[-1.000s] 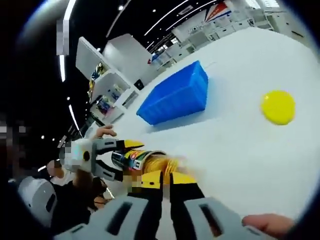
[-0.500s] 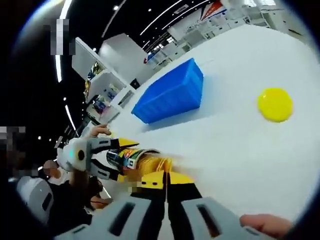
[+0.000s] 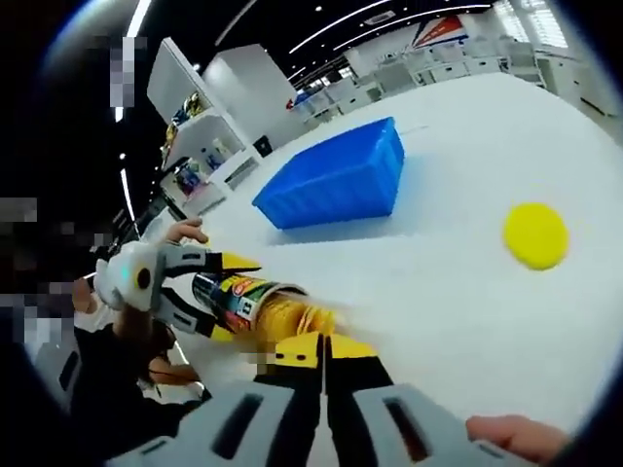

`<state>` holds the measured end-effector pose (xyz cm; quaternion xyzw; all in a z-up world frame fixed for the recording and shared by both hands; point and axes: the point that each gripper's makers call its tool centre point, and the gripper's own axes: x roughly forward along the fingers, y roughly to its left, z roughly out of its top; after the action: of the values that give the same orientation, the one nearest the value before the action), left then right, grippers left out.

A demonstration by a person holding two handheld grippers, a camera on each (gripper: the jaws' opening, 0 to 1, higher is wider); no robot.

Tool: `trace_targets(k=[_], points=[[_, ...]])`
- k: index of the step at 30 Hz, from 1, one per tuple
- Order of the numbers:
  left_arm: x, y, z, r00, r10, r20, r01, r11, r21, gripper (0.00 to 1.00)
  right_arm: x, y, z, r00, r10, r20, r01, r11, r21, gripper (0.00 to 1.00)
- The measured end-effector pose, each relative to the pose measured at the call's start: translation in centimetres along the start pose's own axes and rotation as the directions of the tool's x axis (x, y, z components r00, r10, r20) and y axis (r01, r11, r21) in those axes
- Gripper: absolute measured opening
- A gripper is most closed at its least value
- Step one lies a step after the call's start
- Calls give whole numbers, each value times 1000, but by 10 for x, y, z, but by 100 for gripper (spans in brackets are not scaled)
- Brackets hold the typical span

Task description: Open the lid of the chip container on the table, take out the chips, place them into the box in front of the container, and close the lid

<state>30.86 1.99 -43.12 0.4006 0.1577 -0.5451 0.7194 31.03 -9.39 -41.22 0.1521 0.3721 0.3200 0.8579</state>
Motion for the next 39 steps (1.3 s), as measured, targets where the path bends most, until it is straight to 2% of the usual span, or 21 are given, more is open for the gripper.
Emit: trace_targets(k=[11,23,24,28,29,33,36,39], points=[[0,0,-1,1000,-1,-2,1,1000,0,53,0,3,0,999,44,-8,-43,995,93,0],[0,0,-1,1000,-5,-4,5,1000,-3,53,-2,0,1,999,47,-1,-46,995,92,1],[0,0,-1,1000,-5,-4,5,1000,-3,53,-1,-1,1,999,47,2,-47,995,90,2],[0,0,-1,1000,-5,-1,5,1000,-3,53,-2,12,6,990,131,50,-137,979,150,12],[0,0,0,1000,-4,0,4,1000,-3,53,-2,10,5,991,129,43,-134,980,150,14],[0,0,0,1000,-4,1,4,1000,-3,53,1,2,0,995,96,23,-98,986,136,5],[0,0,0,1000,-4,2,4,1000,-3,53,1,2,-1,993,113,27,-116,977,179,3],[0,0,0,1000,-4,3,4,1000,-4,53,2,0,-3,994,110,21,-112,977,181,1]])
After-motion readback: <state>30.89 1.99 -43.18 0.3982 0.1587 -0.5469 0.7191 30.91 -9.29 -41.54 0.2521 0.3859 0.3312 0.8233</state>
